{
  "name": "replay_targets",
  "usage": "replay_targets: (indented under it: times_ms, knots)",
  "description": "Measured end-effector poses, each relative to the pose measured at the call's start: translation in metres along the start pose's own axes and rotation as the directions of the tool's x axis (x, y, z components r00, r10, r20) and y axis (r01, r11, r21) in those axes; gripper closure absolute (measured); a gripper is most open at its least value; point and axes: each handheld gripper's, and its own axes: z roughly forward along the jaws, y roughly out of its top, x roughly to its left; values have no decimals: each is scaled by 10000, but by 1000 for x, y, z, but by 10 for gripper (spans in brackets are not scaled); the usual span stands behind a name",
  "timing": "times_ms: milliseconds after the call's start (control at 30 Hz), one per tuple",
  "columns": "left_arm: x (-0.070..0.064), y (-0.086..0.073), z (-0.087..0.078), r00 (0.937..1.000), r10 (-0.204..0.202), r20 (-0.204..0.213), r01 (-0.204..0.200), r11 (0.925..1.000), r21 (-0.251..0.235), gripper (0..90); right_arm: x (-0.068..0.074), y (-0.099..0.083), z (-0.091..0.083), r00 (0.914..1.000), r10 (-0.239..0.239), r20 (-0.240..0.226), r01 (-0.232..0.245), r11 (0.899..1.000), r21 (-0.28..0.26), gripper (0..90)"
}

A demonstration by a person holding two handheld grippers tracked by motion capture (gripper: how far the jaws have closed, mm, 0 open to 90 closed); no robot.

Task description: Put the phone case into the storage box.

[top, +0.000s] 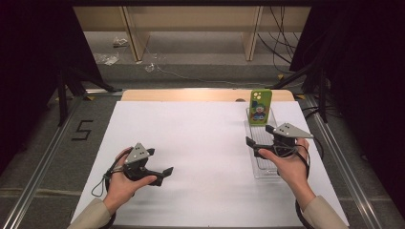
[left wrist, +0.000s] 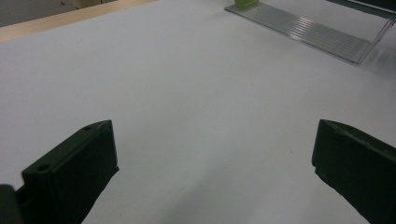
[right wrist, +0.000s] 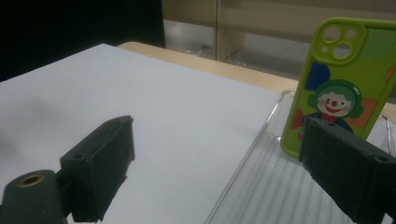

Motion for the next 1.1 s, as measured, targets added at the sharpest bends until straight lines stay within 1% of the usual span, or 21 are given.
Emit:
replay_targets:
  times_ms: [200,567,1100]
  knots:
    - [1,0,-1,10000,12,-27,-12,10000,9,0,3,-4,-7,9998,-124,-172,122,9999,-76,121]
    - [2,-1,-2,10000,-2,-53,2,10000,2,0,10,-10,-13,9980,-356,-520,350,9993,-117,132]
    - [2,-1,-3,10000,-18,-93,18,10000,-17,0,12,-23,-27,9974,-389,-608,382,9992,-126,136]
